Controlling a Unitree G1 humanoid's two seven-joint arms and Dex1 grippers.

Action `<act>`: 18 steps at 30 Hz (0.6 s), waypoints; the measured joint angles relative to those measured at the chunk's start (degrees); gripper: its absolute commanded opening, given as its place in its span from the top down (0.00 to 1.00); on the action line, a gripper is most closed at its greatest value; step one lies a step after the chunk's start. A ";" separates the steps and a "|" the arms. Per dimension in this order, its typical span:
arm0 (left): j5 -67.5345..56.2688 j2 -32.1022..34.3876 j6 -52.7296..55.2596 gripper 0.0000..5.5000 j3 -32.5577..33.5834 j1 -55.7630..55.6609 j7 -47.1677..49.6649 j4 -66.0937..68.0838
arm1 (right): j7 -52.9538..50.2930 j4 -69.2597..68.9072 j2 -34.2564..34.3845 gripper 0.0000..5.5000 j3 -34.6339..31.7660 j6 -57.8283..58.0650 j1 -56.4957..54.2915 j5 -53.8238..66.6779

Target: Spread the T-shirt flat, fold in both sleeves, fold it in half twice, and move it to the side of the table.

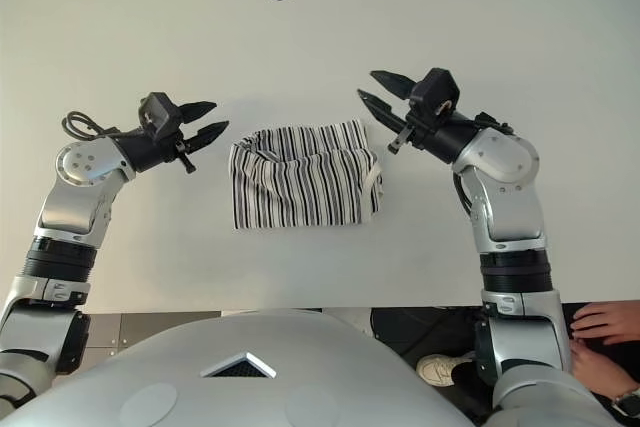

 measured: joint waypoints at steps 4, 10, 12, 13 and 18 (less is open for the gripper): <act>1.11 -1.96 -0.64 0.69 2.46 -0.30 3.92 1.03 | 3.86 -1.60 0.57 0.76 8.06 -8.99 4.82 -7.76; 1.15 -4.84 -2.45 0.69 5.39 -2.20 7.29 2.18 | -3.68 12.25 0.23 0.76 10.57 -15.61 4.27 -22.67; 1.22 -5.58 -2.58 0.69 5.42 -2.19 7.33 2.08 | -9.35 17.97 0.53 0.76 9.22 -15.08 0.57 -25.78; 1.25 -5.88 -2.75 0.69 5.38 -2.19 7.33 2.06 | -14.12 23.11 0.68 0.76 7.77 -14.32 -2.23 -26.69; 2.27 -7.22 -4.03 0.69 5.29 -2.19 7.38 2.07 | -31.20 46.14 -1.60 0.76 -1.88 -7.09 -13.42 -27.04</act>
